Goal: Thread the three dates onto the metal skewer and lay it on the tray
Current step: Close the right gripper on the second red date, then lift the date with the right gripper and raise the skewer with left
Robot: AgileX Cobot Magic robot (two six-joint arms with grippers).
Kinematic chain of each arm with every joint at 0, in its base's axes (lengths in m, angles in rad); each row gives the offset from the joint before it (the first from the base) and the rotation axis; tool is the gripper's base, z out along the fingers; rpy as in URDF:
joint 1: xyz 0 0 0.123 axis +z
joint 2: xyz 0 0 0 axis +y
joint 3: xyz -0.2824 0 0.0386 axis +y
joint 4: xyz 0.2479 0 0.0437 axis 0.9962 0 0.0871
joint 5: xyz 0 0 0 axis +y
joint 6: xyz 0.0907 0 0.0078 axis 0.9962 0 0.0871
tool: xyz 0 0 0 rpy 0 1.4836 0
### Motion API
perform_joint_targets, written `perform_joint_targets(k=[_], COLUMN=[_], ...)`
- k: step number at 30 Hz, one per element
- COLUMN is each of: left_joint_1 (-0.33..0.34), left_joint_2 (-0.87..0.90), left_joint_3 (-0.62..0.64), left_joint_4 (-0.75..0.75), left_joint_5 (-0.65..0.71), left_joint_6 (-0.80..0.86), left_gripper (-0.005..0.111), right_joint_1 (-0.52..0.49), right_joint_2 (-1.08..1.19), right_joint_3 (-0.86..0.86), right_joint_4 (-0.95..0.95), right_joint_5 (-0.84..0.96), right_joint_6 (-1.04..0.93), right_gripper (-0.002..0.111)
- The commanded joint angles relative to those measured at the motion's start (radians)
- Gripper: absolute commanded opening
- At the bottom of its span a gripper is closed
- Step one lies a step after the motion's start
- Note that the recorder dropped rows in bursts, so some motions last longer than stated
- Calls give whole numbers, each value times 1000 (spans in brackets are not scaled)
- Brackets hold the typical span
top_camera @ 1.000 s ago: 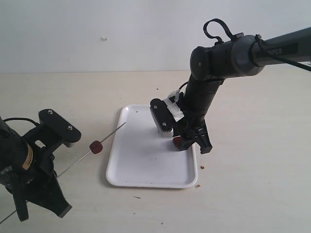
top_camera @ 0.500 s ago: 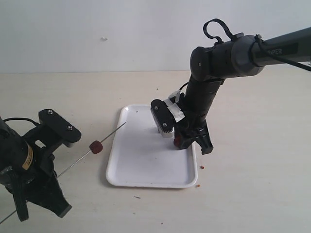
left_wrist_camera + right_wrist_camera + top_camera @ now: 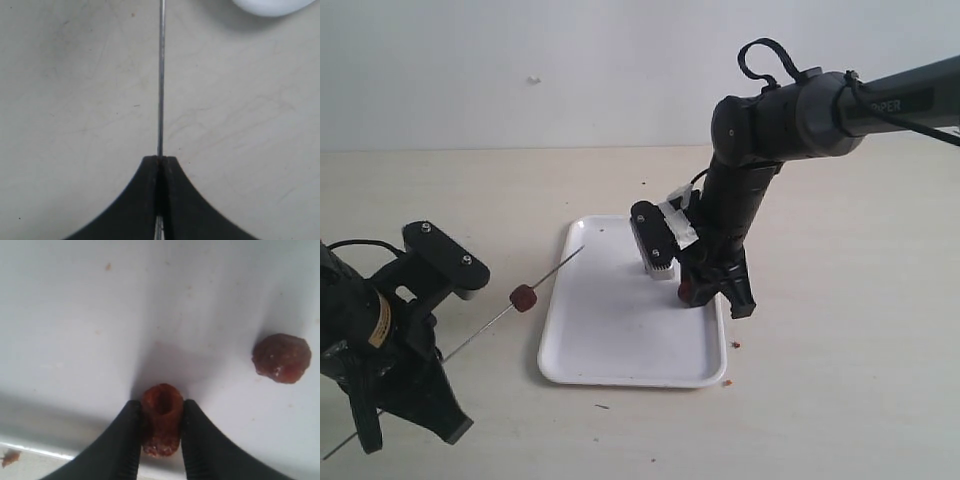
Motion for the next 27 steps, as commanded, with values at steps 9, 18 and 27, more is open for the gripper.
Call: perform_joint_targets(k=[9,18,27], left_joint_1=[1,1,1], left_joint_2=[-2,-2,-2], left_joint_3=[6,31,31], left_joint_4=[-17,-33,-30], left_joint_5=[-90,-258,-362], left_joint_6=[-7,-90,-184], left_gripper=[0,0,0], right_joint_1=[-4,-6,-6], right_joint_2=[-202,-211,-183], right_joint_3=[-3,-3,-1], right_joint_4=[329,1001,1450], right_joint_5=[-77,-245,-351], right_joint_6=[63,327,460], right_gripper=[27,27,27])
